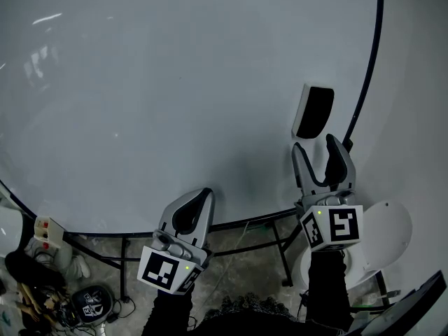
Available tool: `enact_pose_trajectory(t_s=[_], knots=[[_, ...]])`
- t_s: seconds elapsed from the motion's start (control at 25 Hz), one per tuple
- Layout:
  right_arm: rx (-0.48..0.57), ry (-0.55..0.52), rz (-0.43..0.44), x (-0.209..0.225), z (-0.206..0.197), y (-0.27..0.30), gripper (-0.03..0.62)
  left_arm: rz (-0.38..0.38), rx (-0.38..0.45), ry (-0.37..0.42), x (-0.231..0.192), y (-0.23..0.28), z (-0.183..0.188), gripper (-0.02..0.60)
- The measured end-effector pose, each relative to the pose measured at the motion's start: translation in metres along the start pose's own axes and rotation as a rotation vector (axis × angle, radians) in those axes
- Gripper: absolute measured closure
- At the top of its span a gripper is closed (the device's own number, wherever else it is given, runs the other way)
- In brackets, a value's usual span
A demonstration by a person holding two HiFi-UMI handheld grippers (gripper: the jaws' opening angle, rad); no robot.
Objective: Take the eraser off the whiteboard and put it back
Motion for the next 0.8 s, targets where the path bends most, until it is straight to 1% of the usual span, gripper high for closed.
enact_pose_trajectory(t_s=[0.08, 0.2, 0.4, 0.56, 0.68, 0.8], knots=[[-0.001, 0.027, -0.007, 0.003, 0.001, 0.011, 0.292, -0.006, 0.001, 0.007, 0.0, -0.002, 0.0, 0.575], [-0.003, 0.06, -0.03, 0.007, 0.001, 0.026, 0.264, 0.003, -0.006, 0.002, 0.0, -0.005, 0.0, 0.575], [0.007, 0.072, -0.034, 0.008, 0.0, 0.042, 0.264, 0.004, -0.001, 0.007, 0.0, -0.01, 0.0, 0.575], [0.029, 0.111, -0.024, 0.01, -0.007, 0.047, 0.266, 0.004, -0.004, 0.0, 0.0, -0.011, 0.0, 0.575], [0.024, 0.089, -0.043, 0.011, -0.007, 0.047, 0.267, 0.002, -0.009, 0.007, 0.0, -0.012, 0.0, 0.575], [0.009, 0.069, -0.041, 0.011, -0.006, 0.047, 0.273, 0.002, -0.01, 0.012, 0.0, -0.013, 0.001, 0.575]])
Point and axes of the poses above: the fingertips, and each gripper's own axes: y forward along the fingers, x to its right, z out of its top, the point moved 8 cm from there along -y, backward along the fingers, and after that the axes turned 2 degrees about -x, right-handed, at the moved point
